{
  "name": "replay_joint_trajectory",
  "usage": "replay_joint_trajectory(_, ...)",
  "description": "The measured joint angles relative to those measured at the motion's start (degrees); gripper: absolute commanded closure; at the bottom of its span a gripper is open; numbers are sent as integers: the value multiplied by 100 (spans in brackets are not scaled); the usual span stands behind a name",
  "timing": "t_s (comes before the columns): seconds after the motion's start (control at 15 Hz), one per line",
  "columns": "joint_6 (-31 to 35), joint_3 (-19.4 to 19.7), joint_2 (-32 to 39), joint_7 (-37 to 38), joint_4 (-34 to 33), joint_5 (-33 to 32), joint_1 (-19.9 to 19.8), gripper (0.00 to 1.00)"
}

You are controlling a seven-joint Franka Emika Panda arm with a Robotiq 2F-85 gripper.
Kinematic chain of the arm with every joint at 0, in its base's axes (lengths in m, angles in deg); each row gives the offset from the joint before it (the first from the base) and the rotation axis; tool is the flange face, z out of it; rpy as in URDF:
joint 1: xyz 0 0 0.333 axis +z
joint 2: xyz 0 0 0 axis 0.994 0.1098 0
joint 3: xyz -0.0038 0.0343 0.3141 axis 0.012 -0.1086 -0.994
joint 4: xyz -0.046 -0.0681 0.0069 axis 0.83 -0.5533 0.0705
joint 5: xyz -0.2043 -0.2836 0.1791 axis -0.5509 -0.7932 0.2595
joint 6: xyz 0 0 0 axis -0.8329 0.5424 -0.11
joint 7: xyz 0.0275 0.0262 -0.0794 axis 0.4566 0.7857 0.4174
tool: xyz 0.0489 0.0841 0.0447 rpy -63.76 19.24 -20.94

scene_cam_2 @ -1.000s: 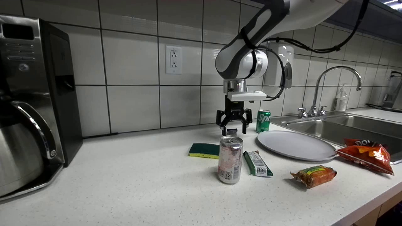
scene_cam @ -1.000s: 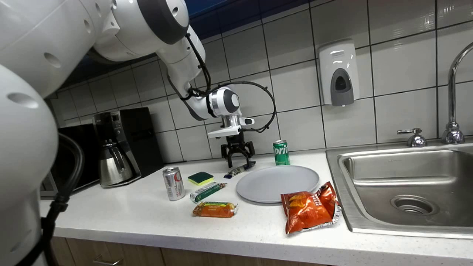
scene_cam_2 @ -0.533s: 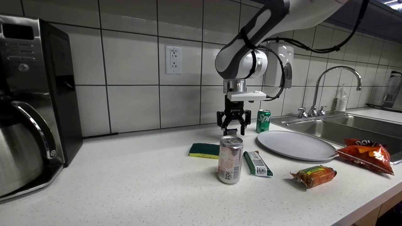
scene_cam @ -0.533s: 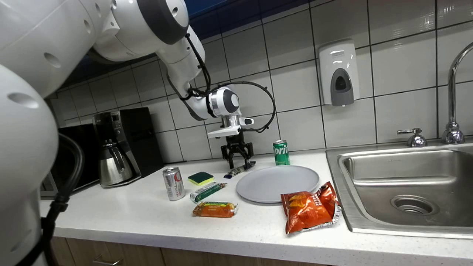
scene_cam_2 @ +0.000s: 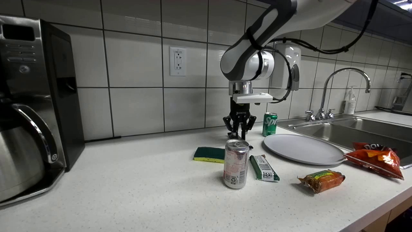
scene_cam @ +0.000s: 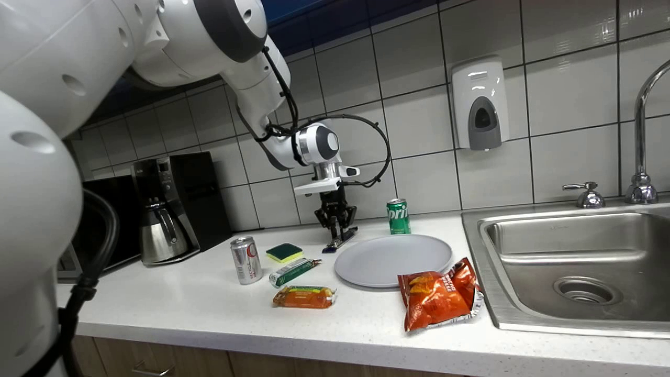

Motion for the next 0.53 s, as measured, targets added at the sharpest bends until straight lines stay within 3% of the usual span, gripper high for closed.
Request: replay_joint_trajectory(0.53,0,0,-82,0,9,0,0,93)
